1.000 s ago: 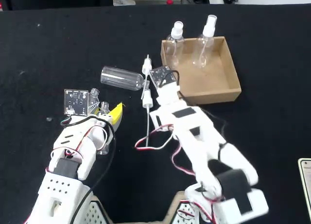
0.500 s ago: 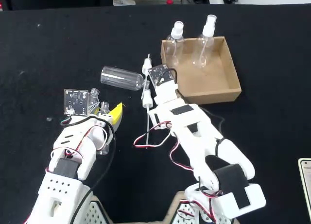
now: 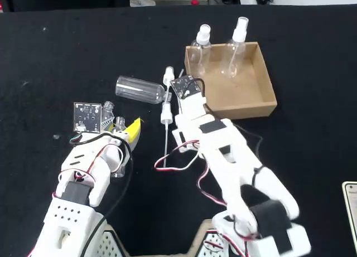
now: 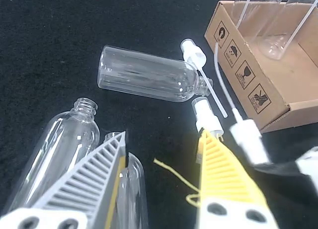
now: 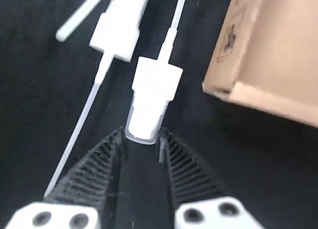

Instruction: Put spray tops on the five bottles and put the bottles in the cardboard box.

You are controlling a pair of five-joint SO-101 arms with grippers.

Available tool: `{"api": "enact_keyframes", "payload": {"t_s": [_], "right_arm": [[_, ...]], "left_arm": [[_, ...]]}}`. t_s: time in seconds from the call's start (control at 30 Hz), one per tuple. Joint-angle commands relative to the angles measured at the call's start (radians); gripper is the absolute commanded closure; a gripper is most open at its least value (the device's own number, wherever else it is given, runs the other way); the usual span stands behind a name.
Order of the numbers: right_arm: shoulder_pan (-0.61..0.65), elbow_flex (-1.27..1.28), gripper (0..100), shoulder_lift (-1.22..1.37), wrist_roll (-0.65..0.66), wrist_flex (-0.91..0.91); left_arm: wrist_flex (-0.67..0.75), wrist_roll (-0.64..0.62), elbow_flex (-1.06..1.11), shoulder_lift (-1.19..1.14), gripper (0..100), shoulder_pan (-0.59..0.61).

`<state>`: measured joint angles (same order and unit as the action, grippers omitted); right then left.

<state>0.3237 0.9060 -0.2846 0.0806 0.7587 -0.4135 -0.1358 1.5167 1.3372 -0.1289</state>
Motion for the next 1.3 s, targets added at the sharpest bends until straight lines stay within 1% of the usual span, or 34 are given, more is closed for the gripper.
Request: {"api": "enact_keyframes", "payload": {"t_s": [0.0,0.1,0.17,0.4,0.47,0.6,0.7,0.8,0.97,1.17,1.27], "right_arm": [[0.014,-0.094,98.4,-0.119,0.015,0.157],[0.014,-0.134,98.1,-0.168,0.017,0.270],[0.014,-0.140,98.0,-0.194,0.023,0.311],[0.026,-0.137,98.4,-0.303,0.222,0.377],[0.055,-0.120,98.4,-0.358,0.250,0.404],[0.169,-0.051,98.4,-0.496,0.258,0.425],[0.233,-0.007,98.4,-0.588,0.258,0.425],[0.256,0.022,98.4,-0.628,0.292,0.425],[0.269,0.039,98.1,-0.562,0.385,0.423],[0.269,0.016,98.0,-0.300,0.577,0.417],[0.269,-0.038,97.8,-0.189,0.605,0.417]], "left_arm": [[0.021,-0.009,-0.005,0.011,77,0.008],[0.021,-0.009,-0.007,0.011,77,0.008],[0.021,-0.009,-0.008,0.011,77,0.008],[0.023,-0.009,-0.027,0.011,77,0.074],[0.023,-0.012,-0.039,0.011,77,0.113],[0.021,-0.020,-0.054,0.011,77,0.180],[0.021,-0.020,-0.053,0.011,77,0.183],[0.021,-0.020,-0.053,0.011,77,0.183],[0.021,-0.020,-0.053,0.011,77,0.189],[0.021,-0.020,-0.050,0.011,77,0.186],[0.021,-0.020,-0.048,0.011,77,0.185]]}}
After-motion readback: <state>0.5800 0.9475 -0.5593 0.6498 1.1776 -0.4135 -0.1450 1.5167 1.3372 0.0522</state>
